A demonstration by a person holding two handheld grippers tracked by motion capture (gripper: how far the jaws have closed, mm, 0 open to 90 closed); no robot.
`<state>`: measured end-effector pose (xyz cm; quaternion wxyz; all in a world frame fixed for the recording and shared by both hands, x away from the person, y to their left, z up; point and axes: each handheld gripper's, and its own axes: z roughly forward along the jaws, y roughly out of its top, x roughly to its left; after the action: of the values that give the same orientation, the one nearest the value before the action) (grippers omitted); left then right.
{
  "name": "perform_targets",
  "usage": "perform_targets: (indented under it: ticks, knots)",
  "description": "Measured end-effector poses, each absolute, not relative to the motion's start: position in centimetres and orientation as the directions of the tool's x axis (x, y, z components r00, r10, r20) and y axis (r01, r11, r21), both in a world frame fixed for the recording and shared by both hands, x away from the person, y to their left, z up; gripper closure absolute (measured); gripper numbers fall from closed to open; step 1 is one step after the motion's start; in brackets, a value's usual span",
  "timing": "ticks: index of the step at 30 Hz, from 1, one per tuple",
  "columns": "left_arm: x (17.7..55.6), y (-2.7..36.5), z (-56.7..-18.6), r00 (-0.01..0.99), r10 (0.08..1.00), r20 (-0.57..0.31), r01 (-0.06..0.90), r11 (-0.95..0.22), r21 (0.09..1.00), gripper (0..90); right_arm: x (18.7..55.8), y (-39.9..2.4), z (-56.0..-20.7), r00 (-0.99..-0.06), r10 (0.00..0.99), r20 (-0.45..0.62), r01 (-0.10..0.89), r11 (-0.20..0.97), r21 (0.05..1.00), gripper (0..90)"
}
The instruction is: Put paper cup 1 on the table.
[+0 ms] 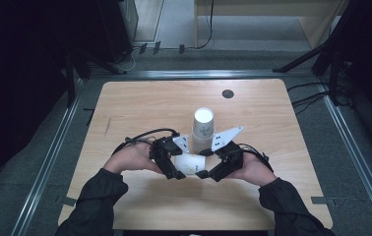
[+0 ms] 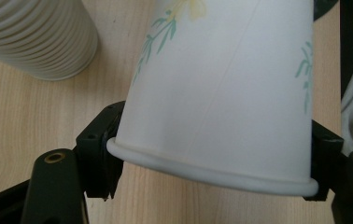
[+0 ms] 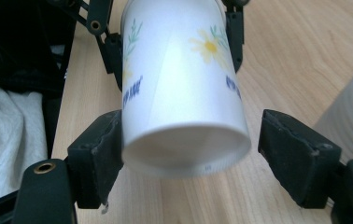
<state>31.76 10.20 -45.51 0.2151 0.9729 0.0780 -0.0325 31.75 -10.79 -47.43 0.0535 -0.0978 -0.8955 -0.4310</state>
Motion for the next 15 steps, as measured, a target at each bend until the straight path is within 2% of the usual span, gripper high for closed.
perform_targets:
  ticks: [15]
  knots:
    - [31.6, 9.4, -46.0, 0.986, 0.123, -0.110, 0.158, -0.897, 0.413, 25.4, 31.4, -9.5, -48.0, -0.982, 0.079, 0.170, 0.180, 0.649, 0.739, 33.9]
